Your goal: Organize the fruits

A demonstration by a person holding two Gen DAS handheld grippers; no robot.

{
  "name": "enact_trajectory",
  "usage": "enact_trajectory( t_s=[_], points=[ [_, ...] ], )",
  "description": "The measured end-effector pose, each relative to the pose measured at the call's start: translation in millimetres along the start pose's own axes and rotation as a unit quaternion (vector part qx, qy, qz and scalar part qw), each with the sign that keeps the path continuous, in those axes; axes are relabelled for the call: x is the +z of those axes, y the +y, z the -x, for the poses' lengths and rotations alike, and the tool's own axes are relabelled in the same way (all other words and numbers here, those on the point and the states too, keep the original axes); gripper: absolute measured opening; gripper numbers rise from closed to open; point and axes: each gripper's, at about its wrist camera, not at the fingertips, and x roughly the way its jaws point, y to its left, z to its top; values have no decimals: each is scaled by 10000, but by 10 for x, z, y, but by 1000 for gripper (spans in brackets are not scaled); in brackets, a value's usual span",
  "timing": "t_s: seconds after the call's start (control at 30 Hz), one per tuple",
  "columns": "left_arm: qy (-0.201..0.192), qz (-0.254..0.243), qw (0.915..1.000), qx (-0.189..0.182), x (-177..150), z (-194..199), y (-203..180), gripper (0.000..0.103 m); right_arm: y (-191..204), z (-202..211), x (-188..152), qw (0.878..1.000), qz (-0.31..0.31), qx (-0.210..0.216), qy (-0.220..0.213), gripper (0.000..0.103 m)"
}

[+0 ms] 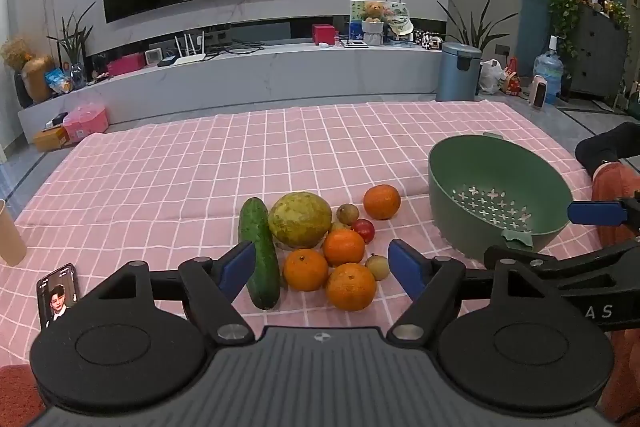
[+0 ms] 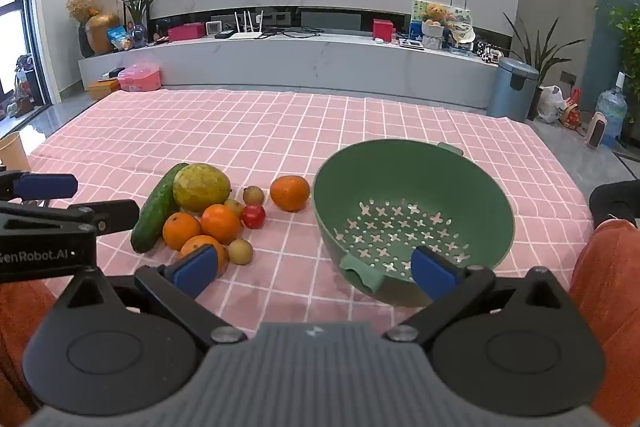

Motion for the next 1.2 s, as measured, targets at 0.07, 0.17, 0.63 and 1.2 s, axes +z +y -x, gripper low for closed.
enact_trajectory(
  t_s=[0.07, 0.17, 0.63, 1.2],
  points=[
    [-23, -15, 10000, -34, -3, 9, -14, 88, 3, 13, -7, 10000, 1, -1, -39, 99],
    [-7, 55, 9999, -88, 0, 46, -13, 87, 3, 20, -16, 10000, -13, 14, -45, 99],
    [38, 57, 9999, -134, -12, 43, -26, 86, 3, 57, -18, 10000, -14, -6, -36, 99],
    [37, 58, 9999, -138, -12, 41, -33, 86, 3, 58, -22, 10000, -39, -69, 10, 99]
  ],
)
